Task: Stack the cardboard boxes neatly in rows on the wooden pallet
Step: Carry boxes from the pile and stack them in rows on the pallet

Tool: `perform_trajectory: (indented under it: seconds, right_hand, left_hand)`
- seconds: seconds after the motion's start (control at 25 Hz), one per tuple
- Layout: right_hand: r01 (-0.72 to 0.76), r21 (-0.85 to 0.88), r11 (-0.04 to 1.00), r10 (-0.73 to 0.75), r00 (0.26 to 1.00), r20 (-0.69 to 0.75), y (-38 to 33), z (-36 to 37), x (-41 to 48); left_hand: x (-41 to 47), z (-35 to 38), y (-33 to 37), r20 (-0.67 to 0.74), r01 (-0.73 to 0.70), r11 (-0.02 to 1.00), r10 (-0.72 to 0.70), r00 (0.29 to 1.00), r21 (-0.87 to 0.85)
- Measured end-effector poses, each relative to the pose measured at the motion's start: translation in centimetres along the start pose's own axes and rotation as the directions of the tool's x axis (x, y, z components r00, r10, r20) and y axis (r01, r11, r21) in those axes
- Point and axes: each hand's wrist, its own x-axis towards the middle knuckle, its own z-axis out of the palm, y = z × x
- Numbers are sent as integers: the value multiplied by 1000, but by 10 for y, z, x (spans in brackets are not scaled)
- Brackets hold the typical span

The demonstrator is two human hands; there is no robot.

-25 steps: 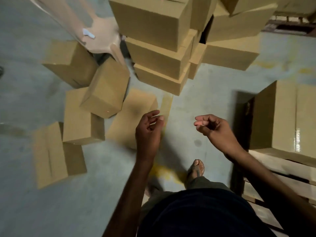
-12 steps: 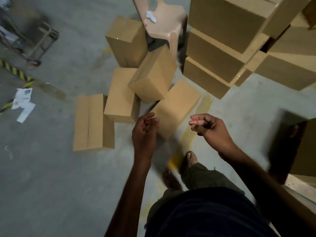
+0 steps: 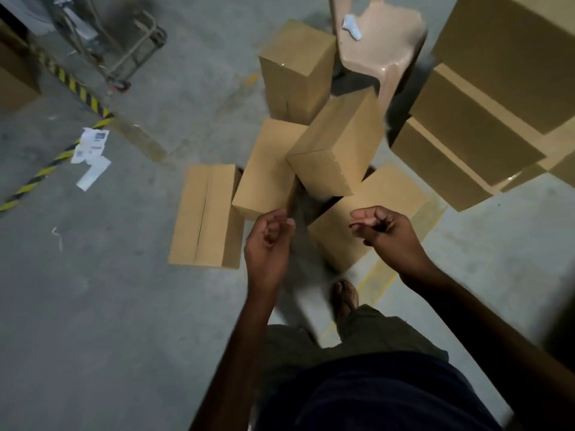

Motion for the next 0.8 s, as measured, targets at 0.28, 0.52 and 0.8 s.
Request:
perform_trajectory:
  seconds: [0.28,0.52,0.8]
  right_hand:
    - [17,-102,995,-11,998,67,-22,145,54]
    - [-165,-97,981,166,986,-1,31,336,78]
    - [-420,-93,903,424,905,29,148,489,172]
  left_hand:
    - [74,-128,-25,-64,32,999,-30,998,39]
    - [173,-316,-130,-133,137,955,-104,986,265]
    - [304,-414,-288,-124,370,858,-349,929,356]
